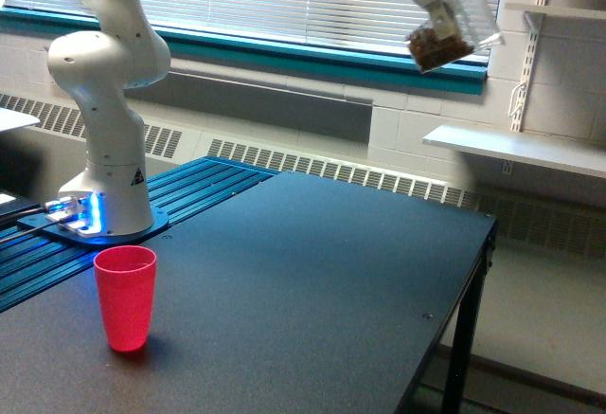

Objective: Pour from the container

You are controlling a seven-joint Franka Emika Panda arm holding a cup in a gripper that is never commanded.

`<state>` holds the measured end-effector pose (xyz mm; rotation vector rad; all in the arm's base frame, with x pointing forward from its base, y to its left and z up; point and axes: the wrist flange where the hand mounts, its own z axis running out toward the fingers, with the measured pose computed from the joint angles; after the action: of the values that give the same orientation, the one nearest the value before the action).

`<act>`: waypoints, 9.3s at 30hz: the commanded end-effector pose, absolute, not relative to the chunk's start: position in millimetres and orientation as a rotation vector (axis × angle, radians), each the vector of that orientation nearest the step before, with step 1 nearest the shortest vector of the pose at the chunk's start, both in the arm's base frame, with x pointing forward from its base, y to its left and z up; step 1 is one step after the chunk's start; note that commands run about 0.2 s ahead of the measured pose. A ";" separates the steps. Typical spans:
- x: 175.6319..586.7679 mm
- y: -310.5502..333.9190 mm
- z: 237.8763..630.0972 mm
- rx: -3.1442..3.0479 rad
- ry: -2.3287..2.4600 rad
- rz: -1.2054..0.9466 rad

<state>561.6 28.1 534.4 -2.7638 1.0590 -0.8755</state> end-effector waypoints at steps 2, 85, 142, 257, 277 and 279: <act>529.6 -9.1 523.0 -2.732 1.267 -0.885; 274.5 -166.7 336.6 -1.648 2.684 -0.275; 305.0 -226.6 289.9 -1.468 2.866 -0.049; 315.4 -242.1 301.3 -1.391 2.957 0.249; 318.7 -247.7 301.7 -1.381 2.968 0.290; 319.1 -249.3 302.2 -1.373 2.972 0.292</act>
<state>316.9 -246.3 300.1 -1.3688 2.9745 0.2772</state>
